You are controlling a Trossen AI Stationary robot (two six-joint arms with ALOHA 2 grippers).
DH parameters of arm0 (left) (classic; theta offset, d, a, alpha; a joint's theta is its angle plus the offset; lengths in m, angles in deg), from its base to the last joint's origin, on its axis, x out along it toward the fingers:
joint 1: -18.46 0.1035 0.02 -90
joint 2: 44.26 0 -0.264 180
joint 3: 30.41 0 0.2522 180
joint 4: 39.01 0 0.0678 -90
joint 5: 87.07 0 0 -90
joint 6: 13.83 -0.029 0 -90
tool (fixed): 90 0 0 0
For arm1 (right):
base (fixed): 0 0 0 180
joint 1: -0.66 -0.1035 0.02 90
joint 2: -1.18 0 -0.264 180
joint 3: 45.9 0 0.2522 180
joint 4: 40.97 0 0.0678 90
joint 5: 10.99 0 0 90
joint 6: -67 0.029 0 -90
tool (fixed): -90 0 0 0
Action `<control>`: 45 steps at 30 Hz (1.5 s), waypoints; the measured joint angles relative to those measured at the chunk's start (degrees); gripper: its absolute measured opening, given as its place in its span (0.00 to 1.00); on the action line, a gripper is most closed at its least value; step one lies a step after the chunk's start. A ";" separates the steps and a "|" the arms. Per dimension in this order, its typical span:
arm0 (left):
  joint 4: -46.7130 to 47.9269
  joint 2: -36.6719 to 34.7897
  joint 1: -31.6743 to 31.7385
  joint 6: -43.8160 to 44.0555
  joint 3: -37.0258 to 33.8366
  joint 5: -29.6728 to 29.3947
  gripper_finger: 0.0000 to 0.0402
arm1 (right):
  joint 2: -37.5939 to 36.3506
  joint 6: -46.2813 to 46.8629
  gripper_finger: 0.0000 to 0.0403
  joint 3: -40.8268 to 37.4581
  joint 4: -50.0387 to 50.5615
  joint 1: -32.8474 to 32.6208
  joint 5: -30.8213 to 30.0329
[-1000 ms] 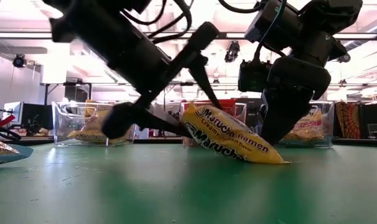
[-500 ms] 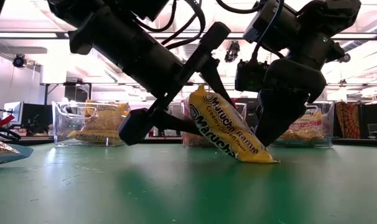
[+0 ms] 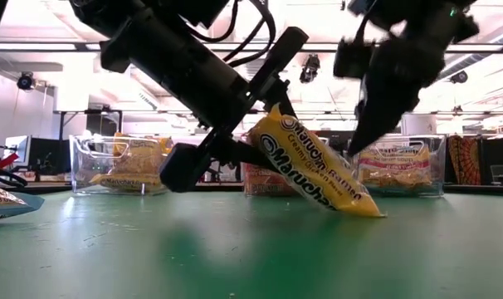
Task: Sort Maruchan noodles
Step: Put the yellow noodle pack into the left transparent bin
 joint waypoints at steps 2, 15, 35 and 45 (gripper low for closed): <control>-0.17 -0.32 0.86 -0.04 0.00 0.95 0.31 | -2.82 0.58 0.52 0.07 -0.05 -0.83 -0.27; -10.85 -0.80 6.67 3.20 0.00 0.91 0.31 | -11.70 4.02 0.47 0.20 -0.51 -11.89 -15.03; -18.12 -0.84 8.54 22.02 0.00 -13.41 0.31 | -12.61 -23.75 0.48 1.07 4.44 -11.02 -27.84; -19.69 -0.82 8.89 27.10 0.00 -18.58 0.31 | -12.52 -21.30 0.70 5.07 12.45 -4.89 -22.83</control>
